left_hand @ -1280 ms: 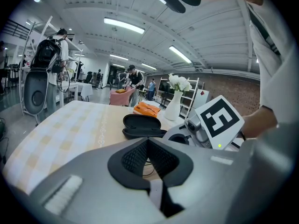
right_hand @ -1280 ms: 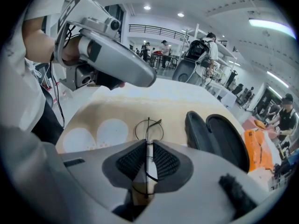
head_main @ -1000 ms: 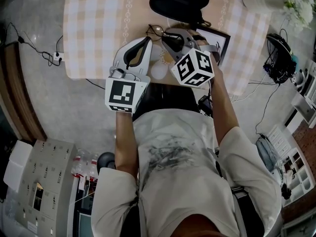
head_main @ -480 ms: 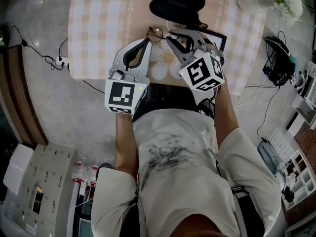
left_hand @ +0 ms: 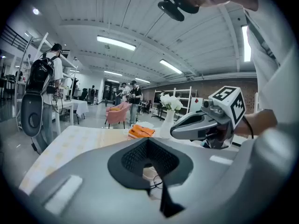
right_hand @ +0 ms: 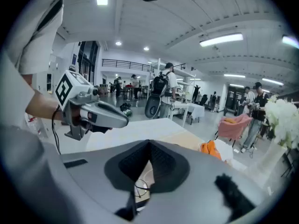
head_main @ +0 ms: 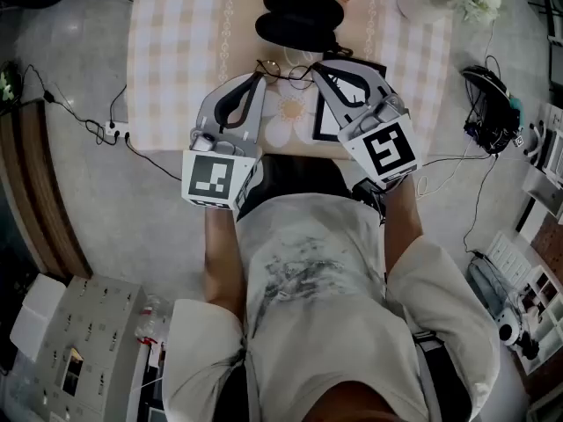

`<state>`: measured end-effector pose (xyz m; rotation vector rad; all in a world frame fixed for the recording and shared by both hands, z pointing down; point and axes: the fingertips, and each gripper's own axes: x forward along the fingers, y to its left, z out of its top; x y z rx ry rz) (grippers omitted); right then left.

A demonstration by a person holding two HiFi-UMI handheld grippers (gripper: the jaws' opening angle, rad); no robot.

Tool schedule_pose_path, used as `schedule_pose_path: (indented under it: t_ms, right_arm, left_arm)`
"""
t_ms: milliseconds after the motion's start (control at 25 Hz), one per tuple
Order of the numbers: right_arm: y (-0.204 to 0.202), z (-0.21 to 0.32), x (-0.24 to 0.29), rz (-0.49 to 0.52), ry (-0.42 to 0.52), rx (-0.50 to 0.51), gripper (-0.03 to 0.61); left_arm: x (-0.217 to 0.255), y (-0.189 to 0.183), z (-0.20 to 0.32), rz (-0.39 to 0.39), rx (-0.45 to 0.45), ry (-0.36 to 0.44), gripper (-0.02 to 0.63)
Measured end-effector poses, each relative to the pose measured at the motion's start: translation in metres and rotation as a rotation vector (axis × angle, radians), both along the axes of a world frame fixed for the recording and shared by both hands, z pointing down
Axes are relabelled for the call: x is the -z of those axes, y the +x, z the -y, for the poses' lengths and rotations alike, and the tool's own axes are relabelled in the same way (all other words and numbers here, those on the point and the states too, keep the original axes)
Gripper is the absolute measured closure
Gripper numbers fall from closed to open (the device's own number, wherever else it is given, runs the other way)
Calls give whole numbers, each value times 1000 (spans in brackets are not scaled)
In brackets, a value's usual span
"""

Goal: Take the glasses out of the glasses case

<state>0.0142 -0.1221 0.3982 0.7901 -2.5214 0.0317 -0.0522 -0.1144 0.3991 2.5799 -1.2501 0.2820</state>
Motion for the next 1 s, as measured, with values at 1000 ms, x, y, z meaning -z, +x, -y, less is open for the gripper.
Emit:
schedule_pose_path:
  t_ms: [1000]
  right_arm:
    - [28, -16, 24, 177, -44, -121, 563]
  left_arm:
    - [20, -3, -12, -67, 26, 31, 606]
